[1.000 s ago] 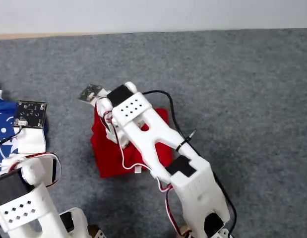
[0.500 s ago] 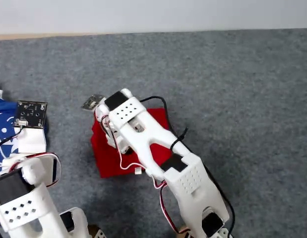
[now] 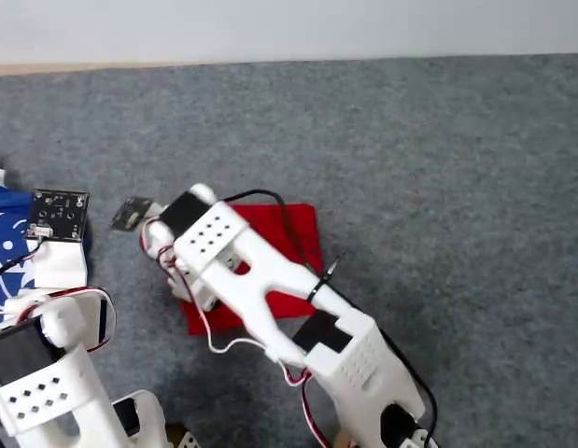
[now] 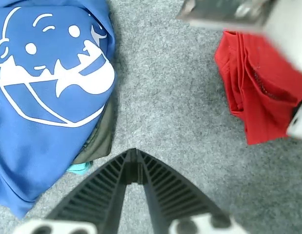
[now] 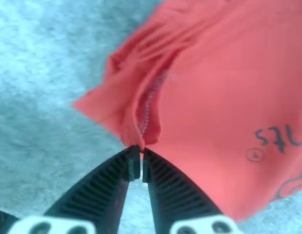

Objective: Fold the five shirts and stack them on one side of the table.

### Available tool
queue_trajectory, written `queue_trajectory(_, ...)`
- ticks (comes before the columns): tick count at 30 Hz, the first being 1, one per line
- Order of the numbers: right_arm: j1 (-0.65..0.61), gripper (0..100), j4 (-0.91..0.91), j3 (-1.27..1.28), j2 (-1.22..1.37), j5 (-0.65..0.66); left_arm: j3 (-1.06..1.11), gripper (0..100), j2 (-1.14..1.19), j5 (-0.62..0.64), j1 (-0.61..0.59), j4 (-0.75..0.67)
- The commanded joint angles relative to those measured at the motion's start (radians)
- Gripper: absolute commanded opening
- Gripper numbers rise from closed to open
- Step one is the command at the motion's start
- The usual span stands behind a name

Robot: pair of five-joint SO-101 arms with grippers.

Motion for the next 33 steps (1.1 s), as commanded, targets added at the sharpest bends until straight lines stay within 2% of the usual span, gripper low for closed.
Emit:
queue_trajectory(1,-0.041,1.0,0.027,-0.044,-0.058,-0.006,-0.008,0,-0.012,0.006,-0.005,-0.011)
queue_trajectory(7,-0.077,2.0,0.027,-0.044,-0.013,-0.014,-0.008,0,-0.012,0.006,-0.005,-0.011)
queue_trajectory(9,-0.079,6.7,0.031,-0.046,-0.016,-0.037,-0.008,0,-0.012,0.006,-0.005,-0.011)
queue_trajectory(13,-0.074,22.5,0.047,-0.046,-0.047,-0.106,-0.008,0,-0.012,0.006,-0.005,-0.011)
queue_trajectory(15,-0.073,25.1,0.047,-0.046,-0.076,-0.109,-0.008,0,-0.012,0.006,-0.005,-0.011)
queue_trajectory(22,-0.067,16.4,0.047,-0.046,-0.166,-0.110,-0.008,0,-0.012,0.006,-0.005,-0.011)
queue_trajectory(28,-0.030,0.9,0.031,-0.046,-0.124,-0.109,-0.008,0,-0.012,0.006,-0.005,-0.011)
queue_trajectory(33,-0.005,0.9,-0.024,-0.048,-0.005,-0.109,-0.008,0,-0.012,0.006,-0.005,-0.011)
